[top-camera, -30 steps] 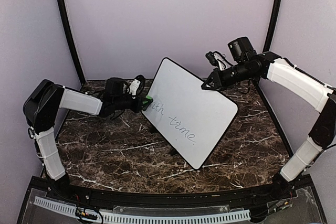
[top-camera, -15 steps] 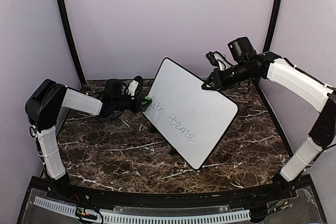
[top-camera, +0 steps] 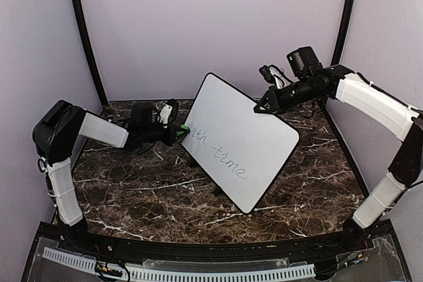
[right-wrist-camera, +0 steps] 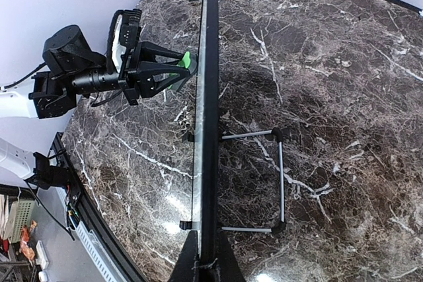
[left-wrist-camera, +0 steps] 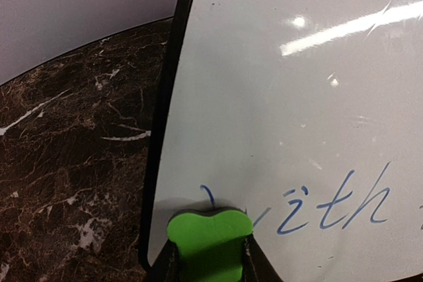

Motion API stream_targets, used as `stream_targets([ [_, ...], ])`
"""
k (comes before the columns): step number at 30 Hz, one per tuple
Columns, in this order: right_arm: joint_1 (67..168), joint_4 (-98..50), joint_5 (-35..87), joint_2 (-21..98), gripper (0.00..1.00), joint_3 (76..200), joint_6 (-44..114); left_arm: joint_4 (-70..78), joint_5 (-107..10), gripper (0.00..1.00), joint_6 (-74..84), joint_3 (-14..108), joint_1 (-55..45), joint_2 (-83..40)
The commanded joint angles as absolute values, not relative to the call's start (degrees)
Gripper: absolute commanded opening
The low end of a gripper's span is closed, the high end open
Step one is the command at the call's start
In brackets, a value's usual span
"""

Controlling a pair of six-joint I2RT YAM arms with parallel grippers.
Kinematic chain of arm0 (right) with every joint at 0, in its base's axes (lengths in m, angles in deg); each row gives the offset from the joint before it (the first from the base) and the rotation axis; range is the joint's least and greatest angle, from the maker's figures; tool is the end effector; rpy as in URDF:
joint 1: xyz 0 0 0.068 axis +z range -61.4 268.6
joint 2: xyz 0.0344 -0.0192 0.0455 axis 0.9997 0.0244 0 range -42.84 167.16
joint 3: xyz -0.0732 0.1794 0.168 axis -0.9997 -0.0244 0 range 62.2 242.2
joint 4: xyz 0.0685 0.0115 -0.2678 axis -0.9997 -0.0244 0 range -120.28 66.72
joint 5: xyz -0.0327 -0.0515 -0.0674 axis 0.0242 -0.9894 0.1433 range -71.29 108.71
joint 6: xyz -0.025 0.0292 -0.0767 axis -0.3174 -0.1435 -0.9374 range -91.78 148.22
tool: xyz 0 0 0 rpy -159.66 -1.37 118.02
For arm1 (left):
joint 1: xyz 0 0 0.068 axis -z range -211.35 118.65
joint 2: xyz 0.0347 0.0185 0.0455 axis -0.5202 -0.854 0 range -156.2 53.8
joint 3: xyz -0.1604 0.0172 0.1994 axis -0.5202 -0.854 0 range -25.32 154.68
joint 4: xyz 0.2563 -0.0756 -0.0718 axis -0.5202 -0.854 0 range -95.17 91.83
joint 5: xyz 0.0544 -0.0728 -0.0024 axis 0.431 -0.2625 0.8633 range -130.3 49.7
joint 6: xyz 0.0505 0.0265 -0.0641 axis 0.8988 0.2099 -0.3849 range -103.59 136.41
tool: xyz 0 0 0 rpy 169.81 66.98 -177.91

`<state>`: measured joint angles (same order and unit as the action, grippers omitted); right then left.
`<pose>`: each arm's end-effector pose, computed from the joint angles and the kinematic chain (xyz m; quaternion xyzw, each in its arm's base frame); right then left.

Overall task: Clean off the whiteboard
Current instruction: Erase the whiteboard from the whiteboard stand.

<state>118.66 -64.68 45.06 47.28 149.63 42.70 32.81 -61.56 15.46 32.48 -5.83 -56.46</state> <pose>0.3174 0.2224 0.3096 -0.2096 0.8763 0.3381 0.2719 0.3914 -0.2172 0.1218 0.2743 0.7716 -0.2751 0.5037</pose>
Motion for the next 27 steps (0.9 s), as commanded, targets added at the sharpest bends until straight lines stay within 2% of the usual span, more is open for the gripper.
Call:
stream_targets([
  [1, 120.15, -65.64, 48.61, 48.93, 0.0, 150.05, 39.65, 31.55, -63.9, 0.0, 13.86, 34.31, -5.51, -56.39],
  [15, 120.15, -65.64, 48.67, 50.04, 0.0, 150.26, 39.65, 35.6, -63.14, 0.0, 10.91, 33.27, -5.43, -52.57],
  [20, 120.13, -65.6, 48.54, 49.79, 0.0, 149.92, 39.73, 42.54, -63.33, 0.0, 9.94, 29.09, -5.42, -49.73],
  [27, 120.15, -65.61, 48.61, 49.95, 0.0, 150.05, 39.82, 44.82, -61.09, 0.0, 10.87, 28.98, -5.44, -52.05],
])
